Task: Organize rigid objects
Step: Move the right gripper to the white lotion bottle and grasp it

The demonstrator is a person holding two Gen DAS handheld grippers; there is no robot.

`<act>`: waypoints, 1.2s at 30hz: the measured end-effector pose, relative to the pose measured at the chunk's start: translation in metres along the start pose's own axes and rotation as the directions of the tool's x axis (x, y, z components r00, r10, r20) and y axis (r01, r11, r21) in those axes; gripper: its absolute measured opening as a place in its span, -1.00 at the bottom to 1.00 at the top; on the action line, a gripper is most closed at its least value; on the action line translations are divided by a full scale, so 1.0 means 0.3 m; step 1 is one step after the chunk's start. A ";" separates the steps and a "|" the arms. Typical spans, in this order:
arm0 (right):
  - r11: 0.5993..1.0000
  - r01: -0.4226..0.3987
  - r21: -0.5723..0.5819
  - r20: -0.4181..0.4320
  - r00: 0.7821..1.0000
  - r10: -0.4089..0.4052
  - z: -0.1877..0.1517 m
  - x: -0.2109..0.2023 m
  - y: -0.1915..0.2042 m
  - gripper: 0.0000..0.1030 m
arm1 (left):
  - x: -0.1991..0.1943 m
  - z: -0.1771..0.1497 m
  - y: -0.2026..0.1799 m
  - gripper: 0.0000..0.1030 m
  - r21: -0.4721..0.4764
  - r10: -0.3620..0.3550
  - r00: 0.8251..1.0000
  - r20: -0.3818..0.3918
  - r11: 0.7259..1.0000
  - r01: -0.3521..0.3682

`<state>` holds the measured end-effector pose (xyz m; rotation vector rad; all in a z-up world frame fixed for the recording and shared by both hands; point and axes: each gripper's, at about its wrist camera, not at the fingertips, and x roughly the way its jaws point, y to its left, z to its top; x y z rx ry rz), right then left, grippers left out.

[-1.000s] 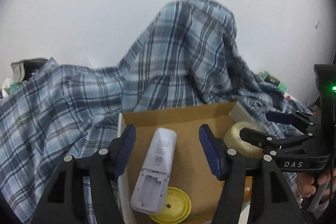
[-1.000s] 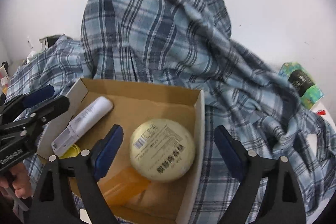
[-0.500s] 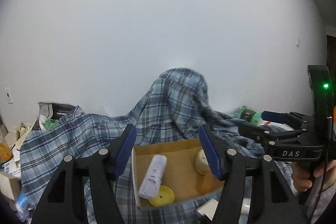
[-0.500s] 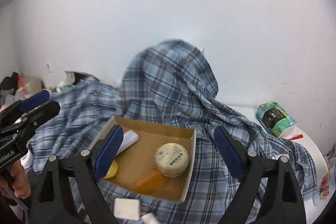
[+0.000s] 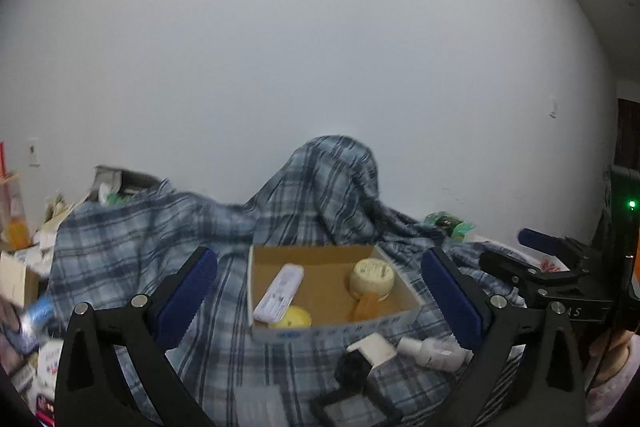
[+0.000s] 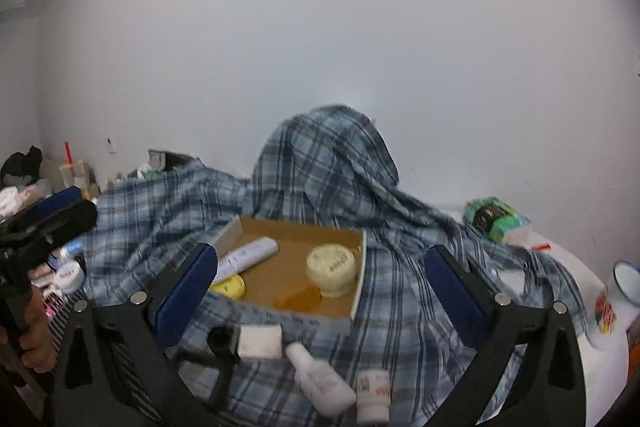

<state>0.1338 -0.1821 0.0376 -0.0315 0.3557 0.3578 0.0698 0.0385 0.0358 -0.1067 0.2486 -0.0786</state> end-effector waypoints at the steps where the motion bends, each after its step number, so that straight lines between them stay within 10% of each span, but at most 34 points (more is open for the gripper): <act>1: 1.000 0.007 0.000 -0.004 1.000 -0.007 -0.019 0.000 -0.002 1.00 | -0.003 -0.027 0.002 1.00 0.009 0.013 1.000 -0.007 1.000 -0.013; 10: 0.995 0.052 -0.091 -0.011 0.999 -0.053 -0.196 0.035 0.006 1.00 | -0.011 -0.149 0.011 1.00 0.049 0.051 0.998 -0.034 0.998 -0.049; 30: 0.999 0.018 -0.052 -0.087 0.996 -0.023 -0.214 0.083 -0.023 1.00 | 0.033 -0.190 0.011 1.00 0.058 0.059 0.996 -0.064 0.997 -0.055; 36: 0.996 -0.075 -0.057 -0.244 0.968 0.059 -0.220 0.168 -0.019 1.00 | 0.034 -0.194 0.012 1.00 0.062 0.061 0.995 -0.075 0.996 -0.056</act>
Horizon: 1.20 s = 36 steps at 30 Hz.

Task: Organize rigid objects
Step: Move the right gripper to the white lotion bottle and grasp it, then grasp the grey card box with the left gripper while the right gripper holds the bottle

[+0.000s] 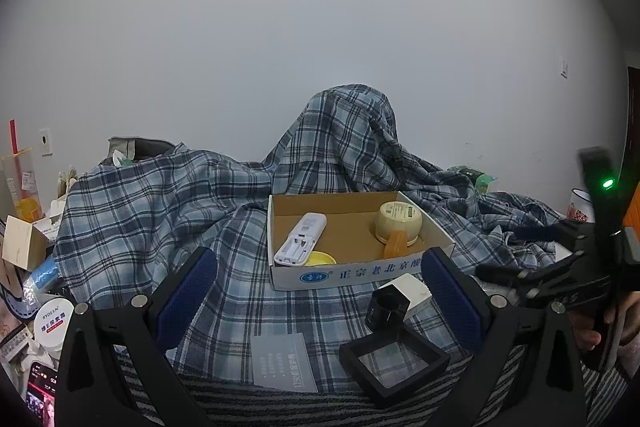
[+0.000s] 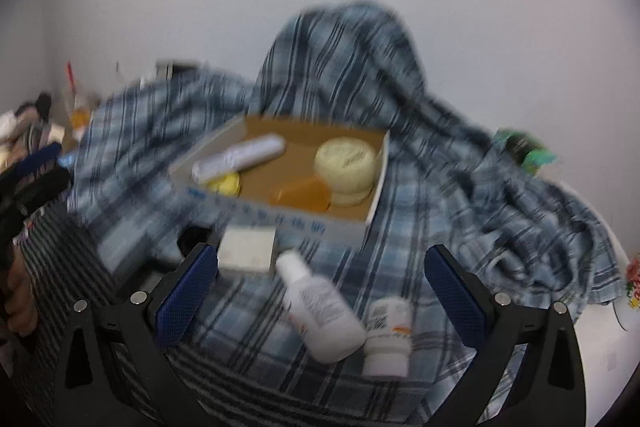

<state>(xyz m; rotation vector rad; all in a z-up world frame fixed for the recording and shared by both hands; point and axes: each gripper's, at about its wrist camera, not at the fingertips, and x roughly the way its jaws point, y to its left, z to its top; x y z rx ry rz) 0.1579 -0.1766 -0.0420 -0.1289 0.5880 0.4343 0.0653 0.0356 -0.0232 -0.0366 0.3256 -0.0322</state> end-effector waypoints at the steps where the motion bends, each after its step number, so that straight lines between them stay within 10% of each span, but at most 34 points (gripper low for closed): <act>1: 1.000 -0.008 -0.012 -0.044 0.999 0.007 -0.001 0.025 0.004 1.00 | 0.003 -0.001 0.000 1.00 0.000 -0.001 1.000 -0.003 1.000 0.001; 10: 0.997 -0.066 -0.034 -0.299 0.953 0.053 -0.061 0.173 0.023 0.40 | 0.032 -0.006 0.010 1.00 -0.021 -0.006 0.999 -0.038 1.000 0.005; 12: 0.996 -0.076 -0.040 -0.311 0.948 0.060 -0.068 0.180 0.026 -0.26 | 0.034 -0.007 0.012 1.00 -0.026 -0.006 0.999 -0.041 1.000 0.004; 29: 0.995 -0.027 -0.095 -0.214 0.977 0.006 -0.064 0.127 0.044 -0.25 | 0.080 -0.010 0.071 0.93 -0.062 0.095 0.985 -0.142 0.993 -0.105; 36: 0.990 -0.037 -0.133 -0.144 0.989 0.017 -0.051 0.078 0.074 -0.25 | 0.167 -0.068 0.071 0.61 0.028 0.103 0.930 -0.354 0.995 -0.100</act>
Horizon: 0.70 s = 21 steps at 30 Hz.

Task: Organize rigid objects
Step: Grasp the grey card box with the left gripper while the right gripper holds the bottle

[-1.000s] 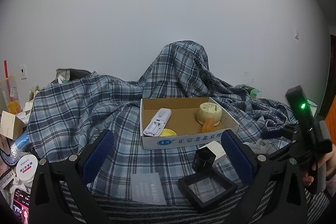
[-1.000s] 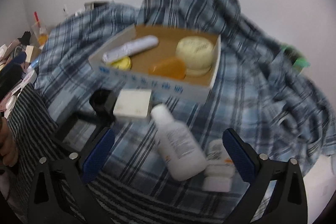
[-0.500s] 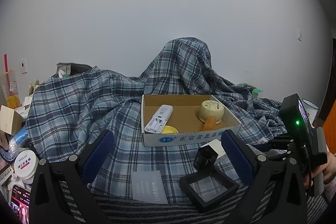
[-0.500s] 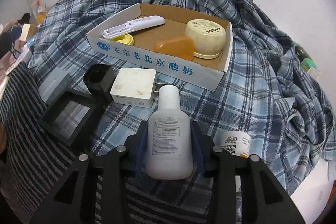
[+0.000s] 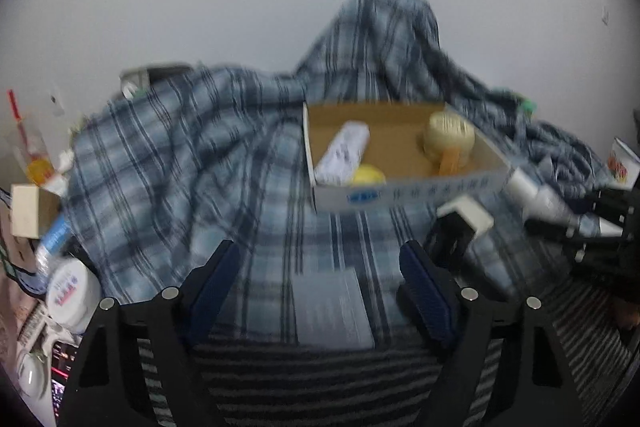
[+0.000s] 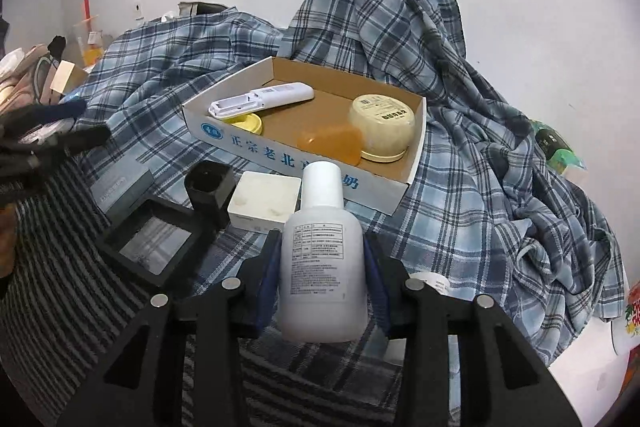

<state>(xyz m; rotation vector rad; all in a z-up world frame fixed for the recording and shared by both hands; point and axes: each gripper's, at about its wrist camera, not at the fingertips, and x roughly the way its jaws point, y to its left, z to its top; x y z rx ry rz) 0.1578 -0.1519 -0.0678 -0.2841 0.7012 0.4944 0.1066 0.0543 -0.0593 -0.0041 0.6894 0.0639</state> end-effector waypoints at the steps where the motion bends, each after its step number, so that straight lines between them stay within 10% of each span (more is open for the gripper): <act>1: 1.000 -0.001 0.002 0.004 1.000 0.001 -0.001 -0.001 -0.003 -0.25 | 0.009 -0.004 0.005 0.54 -0.006 0.003 1.000 -0.018 1.000 -0.003; 13: 1.000 -0.013 0.019 0.017 1.000 0.012 -0.004 -0.012 -0.010 -0.25 | 0.137 -0.034 -0.007 -0.01 0.002 -0.039 0.975 -0.220 0.999 0.041; 21: 1.000 -0.014 0.016 0.014 1.000 0.013 -0.003 -0.010 -0.003 -0.25 | 0.160 -0.045 -0.029 -0.02 0.028 -0.064 0.964 -0.257 0.997 0.073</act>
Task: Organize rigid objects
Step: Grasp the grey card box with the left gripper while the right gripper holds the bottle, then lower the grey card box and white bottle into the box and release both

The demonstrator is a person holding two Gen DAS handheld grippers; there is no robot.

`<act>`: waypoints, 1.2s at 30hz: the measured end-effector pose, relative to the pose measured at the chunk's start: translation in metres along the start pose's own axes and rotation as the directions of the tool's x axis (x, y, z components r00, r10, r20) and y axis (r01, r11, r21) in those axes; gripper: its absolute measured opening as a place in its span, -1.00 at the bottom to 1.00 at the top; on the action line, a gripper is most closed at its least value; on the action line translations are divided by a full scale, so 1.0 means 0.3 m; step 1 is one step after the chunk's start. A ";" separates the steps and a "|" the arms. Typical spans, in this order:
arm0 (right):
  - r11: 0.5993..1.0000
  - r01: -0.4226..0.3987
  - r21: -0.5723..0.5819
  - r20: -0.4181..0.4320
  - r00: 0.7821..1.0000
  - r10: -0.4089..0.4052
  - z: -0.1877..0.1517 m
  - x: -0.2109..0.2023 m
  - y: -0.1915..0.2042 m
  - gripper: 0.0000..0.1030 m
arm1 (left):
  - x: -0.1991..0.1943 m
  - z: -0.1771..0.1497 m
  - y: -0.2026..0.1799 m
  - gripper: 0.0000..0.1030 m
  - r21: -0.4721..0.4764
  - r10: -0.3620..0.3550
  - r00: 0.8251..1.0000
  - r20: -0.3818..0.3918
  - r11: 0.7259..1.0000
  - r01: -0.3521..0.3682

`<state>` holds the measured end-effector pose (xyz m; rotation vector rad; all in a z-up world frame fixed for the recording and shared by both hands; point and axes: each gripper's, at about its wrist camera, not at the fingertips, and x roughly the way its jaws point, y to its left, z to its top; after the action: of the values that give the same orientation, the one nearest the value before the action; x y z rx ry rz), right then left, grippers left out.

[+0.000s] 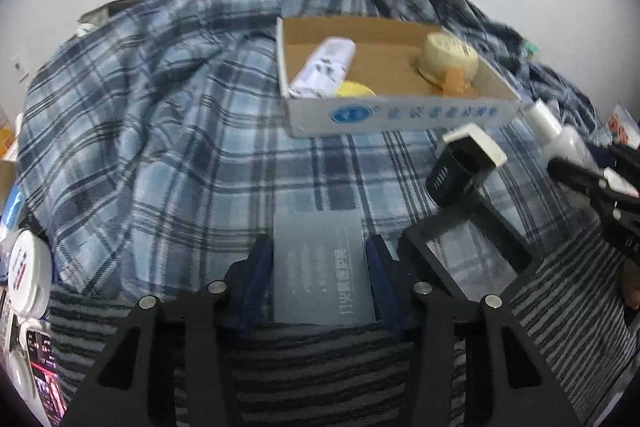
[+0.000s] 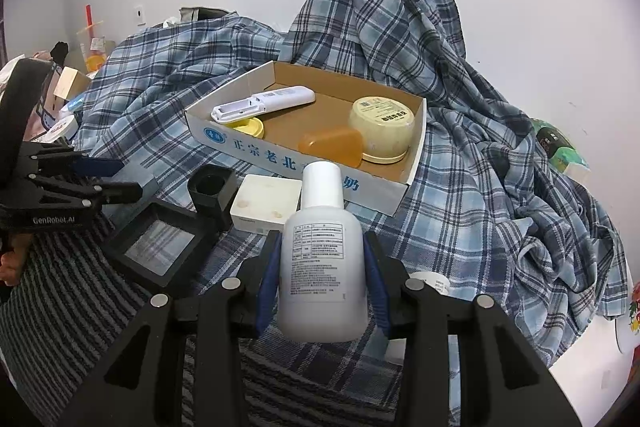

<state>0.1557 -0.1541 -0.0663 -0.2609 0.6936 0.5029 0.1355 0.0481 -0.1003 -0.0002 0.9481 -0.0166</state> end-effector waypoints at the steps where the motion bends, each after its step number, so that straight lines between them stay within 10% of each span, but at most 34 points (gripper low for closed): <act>1: 1.000 0.000 0.000 0.001 1.000 0.000 -0.001 -0.001 0.001 -0.25 | 0.009 0.002 -0.006 -0.02 0.011 0.004 1.000 -0.012 1.000 -0.004; 9: 1.000 0.004 -0.007 0.006 1.000 -0.003 0.002 0.003 0.005 -0.25 | -0.070 -0.016 0.000 -0.06 0.005 -0.003 0.991 0.130 1.000 0.002; 16: 1.000 0.012 0.000 0.127 0.992 -0.012 -0.006 -0.074 0.005 -0.25 | -0.278 -0.087 -0.013 -0.06 0.029 -0.021 0.893 0.450 1.000 0.009; 30: 1.000 0.001 -0.023 0.225 0.974 0.004 -0.014 -0.135 0.025 -0.25 | -0.357 -0.107 0.024 -0.06 -0.019 -0.029 0.837 0.547 0.999 0.047; 36: 1.000 0.010 -0.019 0.244 0.970 -0.005 -0.012 -0.150 0.016 -0.25 | -0.391 -0.071 0.017 -0.06 -0.028 -0.041 0.841 0.539 0.997 0.067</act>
<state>0.1217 -0.1672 -0.0394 -0.2160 0.4478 0.5248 0.0498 0.0551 -0.0174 -0.0716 0.3799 -0.0448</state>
